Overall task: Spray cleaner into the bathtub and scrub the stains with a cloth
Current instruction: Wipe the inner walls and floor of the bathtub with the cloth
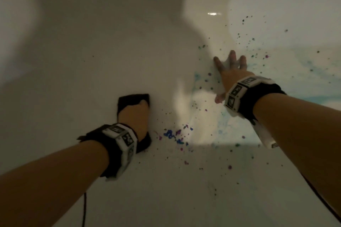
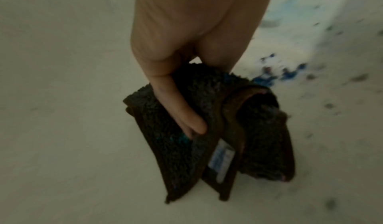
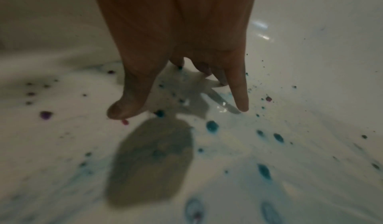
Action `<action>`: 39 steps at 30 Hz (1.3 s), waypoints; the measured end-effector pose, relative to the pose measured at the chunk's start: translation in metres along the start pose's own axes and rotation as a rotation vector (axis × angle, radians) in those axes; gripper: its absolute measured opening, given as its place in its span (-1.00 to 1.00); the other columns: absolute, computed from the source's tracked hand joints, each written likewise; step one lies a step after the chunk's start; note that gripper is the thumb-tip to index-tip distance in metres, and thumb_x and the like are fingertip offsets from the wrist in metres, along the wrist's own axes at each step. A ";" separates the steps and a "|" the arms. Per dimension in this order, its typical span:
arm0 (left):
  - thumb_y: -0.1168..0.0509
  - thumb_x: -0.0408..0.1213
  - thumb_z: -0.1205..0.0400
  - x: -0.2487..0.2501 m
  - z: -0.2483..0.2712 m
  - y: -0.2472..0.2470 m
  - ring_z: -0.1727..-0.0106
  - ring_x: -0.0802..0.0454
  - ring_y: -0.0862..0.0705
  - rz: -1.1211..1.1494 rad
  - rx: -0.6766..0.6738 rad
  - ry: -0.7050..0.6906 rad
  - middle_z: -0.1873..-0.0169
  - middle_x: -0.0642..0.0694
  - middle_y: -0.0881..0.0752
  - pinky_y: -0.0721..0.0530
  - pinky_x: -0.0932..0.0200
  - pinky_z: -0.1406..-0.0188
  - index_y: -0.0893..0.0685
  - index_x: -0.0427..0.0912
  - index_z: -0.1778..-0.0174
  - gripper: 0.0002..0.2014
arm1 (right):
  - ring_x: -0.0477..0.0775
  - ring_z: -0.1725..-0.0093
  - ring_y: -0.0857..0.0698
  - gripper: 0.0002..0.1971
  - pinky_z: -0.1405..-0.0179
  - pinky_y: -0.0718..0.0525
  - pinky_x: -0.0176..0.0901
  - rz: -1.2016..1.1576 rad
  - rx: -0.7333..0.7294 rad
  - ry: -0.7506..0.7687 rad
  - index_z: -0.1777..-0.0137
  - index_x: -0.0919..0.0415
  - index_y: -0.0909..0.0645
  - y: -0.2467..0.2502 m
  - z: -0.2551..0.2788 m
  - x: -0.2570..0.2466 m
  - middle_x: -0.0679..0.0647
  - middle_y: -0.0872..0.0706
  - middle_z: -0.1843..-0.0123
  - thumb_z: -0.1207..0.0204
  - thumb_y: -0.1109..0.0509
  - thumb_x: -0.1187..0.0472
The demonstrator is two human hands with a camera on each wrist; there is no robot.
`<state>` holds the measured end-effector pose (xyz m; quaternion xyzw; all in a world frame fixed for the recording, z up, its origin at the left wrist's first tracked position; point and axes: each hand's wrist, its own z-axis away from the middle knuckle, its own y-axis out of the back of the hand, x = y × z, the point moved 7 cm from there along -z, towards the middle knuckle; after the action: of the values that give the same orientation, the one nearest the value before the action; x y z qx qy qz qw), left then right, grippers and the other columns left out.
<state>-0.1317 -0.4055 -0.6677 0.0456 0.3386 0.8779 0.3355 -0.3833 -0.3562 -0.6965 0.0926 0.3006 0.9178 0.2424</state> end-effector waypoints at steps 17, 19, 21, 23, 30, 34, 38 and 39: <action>-0.22 -0.08 -0.64 -0.019 0.073 0.028 -0.28 -0.16 -0.59 0.402 0.015 -0.023 -0.37 -0.20 -0.53 -0.51 0.17 -0.15 -0.15 -0.17 -0.59 -0.37 | 0.26 -0.63 0.26 0.19 -0.42 -0.10 0.60 0.116 -0.187 0.075 -0.56 -0.29 0.39 -0.048 0.060 0.015 0.00 0.49 -0.61 -0.30 -0.58 0.01; -0.20 -0.01 -0.66 -0.056 0.077 0.002 -0.49 -0.14 -0.41 0.446 -0.125 0.108 -0.57 -0.17 -0.27 -0.33 0.14 -0.44 0.06 -0.07 -0.65 -0.26 | 0.26 -0.63 0.25 0.15 -0.45 -0.06 0.58 0.134 -0.215 0.068 -0.56 -0.27 0.38 -0.044 0.061 0.013 0.03 0.48 -0.62 -0.34 -0.54 0.03; -0.09 -0.05 -0.72 -0.075 0.072 -0.041 -0.57 -0.15 -0.28 0.405 -0.312 0.237 -0.61 -0.22 -0.16 -0.23 0.11 -0.51 0.11 -0.16 -0.65 -0.32 | 0.29 -0.63 0.25 0.14 -0.47 -0.03 0.55 0.141 -0.208 0.068 -0.57 -0.24 0.38 -0.044 0.061 0.010 0.06 0.47 -0.62 -0.35 -0.53 0.03; -0.06 -0.11 -0.74 -0.067 0.071 -0.079 -0.60 -0.15 -0.22 0.246 -0.490 0.258 -0.62 -0.28 -0.08 -0.19 0.11 -0.52 0.18 -0.32 -0.63 -0.31 | 0.33 -0.62 0.27 0.14 -0.48 -0.02 0.54 0.134 -0.192 0.070 -0.58 -0.20 0.39 -0.047 0.063 0.008 0.09 0.47 -0.62 -0.35 -0.53 0.01; -0.15 -0.28 -0.67 0.004 0.060 -0.080 -0.32 -0.14 -0.57 0.155 -0.417 0.072 -0.32 -0.26 -0.55 -0.54 0.10 -0.27 -0.26 -0.38 -0.46 -0.54 | 0.42 -0.60 0.28 0.11 -0.54 -0.08 0.40 0.159 -0.100 0.080 -0.59 -0.13 0.40 -0.056 0.060 0.006 0.16 0.50 -0.60 -0.40 -0.50 0.08; -0.18 -0.26 -0.67 0.086 0.059 -0.057 -0.32 -0.19 -0.55 0.306 -0.371 -0.157 -0.32 -0.29 -0.52 -0.50 0.08 -0.24 -0.26 -0.37 -0.45 -0.54 | 0.43 -0.60 0.25 0.05 -0.54 -0.14 0.34 0.177 -0.091 0.078 -0.60 -0.11 0.39 -0.055 0.059 0.006 0.18 0.48 -0.60 -0.46 -0.44 0.09; -0.18 -0.30 -0.67 0.152 0.059 -0.039 -0.20 -0.16 -0.59 0.362 -0.354 -0.363 -0.18 -0.25 -0.58 -0.50 0.13 -0.02 -0.39 -0.33 -0.34 -0.65 | 0.42 -0.60 0.23 0.02 -0.52 -0.22 0.30 0.203 -0.077 0.079 -0.59 -0.12 0.40 -0.056 0.057 0.007 0.17 0.47 -0.61 -0.48 -0.41 0.07; -0.19 -0.30 -0.66 0.160 0.061 -0.036 -0.10 -0.13 -0.58 0.345 -0.363 -0.410 -0.06 -0.23 -0.59 -0.48 0.19 0.10 -0.46 -0.32 -0.26 -0.72 | 0.42 -0.61 0.23 0.04 -0.51 -0.23 0.29 0.211 -0.083 0.084 -0.59 -0.13 0.40 -0.055 0.058 0.007 0.16 0.47 -0.61 -0.47 -0.43 0.07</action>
<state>-0.2157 -0.2524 -0.6675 0.2176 0.0889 0.9404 0.2457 -0.3498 -0.2849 -0.6828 0.0752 0.2609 0.9529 0.1351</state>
